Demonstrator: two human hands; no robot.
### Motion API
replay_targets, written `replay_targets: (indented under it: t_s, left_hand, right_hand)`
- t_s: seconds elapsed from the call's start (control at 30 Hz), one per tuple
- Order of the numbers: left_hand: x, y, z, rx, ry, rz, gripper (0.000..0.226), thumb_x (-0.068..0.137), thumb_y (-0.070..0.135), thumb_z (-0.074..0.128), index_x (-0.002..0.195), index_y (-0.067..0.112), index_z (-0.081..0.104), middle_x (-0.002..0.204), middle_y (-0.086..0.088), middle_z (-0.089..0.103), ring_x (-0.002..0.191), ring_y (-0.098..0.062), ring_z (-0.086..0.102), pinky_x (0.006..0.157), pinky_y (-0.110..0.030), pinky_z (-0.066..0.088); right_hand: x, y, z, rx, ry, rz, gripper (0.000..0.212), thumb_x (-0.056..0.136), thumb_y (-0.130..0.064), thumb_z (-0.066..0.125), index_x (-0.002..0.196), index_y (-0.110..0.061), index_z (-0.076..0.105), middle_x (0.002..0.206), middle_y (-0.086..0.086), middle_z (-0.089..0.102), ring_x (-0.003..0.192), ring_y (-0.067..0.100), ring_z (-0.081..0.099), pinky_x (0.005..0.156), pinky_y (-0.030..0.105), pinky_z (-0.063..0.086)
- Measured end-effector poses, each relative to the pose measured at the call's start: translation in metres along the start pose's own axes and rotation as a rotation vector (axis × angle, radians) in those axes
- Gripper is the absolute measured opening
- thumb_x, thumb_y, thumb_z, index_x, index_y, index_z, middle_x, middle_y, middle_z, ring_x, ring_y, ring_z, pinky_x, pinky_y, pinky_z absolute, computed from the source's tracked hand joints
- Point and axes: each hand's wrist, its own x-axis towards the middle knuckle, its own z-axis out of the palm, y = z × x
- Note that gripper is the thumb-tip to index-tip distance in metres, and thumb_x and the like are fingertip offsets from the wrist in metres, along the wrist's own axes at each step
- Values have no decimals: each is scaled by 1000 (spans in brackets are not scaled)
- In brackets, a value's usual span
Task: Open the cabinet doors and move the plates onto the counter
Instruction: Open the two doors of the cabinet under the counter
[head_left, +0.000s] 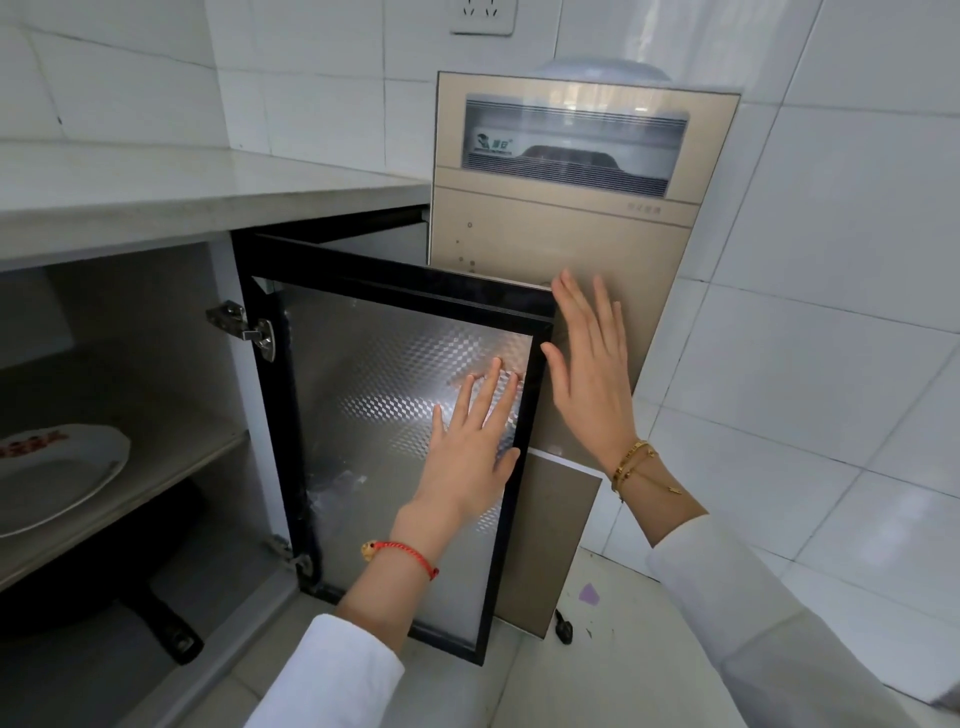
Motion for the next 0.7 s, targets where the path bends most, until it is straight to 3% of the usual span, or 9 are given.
replay_targets:
  t_s: [0.3,0.7]
  left_hand:
    - [-46,-20,-27,-34,-14,-100,77,100,40,39,150,34,-19,156,17,-30,147,-16,-21,118,-53,-5]
    - [-115,-40,-77,-2,160,-197,72,100,38,42,153,36,-6,161,16,-16,150,-14,-10,122,-50,6]
  right_hand:
    - [-10,-26,-17,-88,63,-14,56,98,-17,46,151,-18,26,160,1,25,151,26,8,123,52,9]
    - [-30,-87,-21,133,82,-95,47,101,-17,43,147,-16,35,156,-1,34,151,19,15,125,44,8]
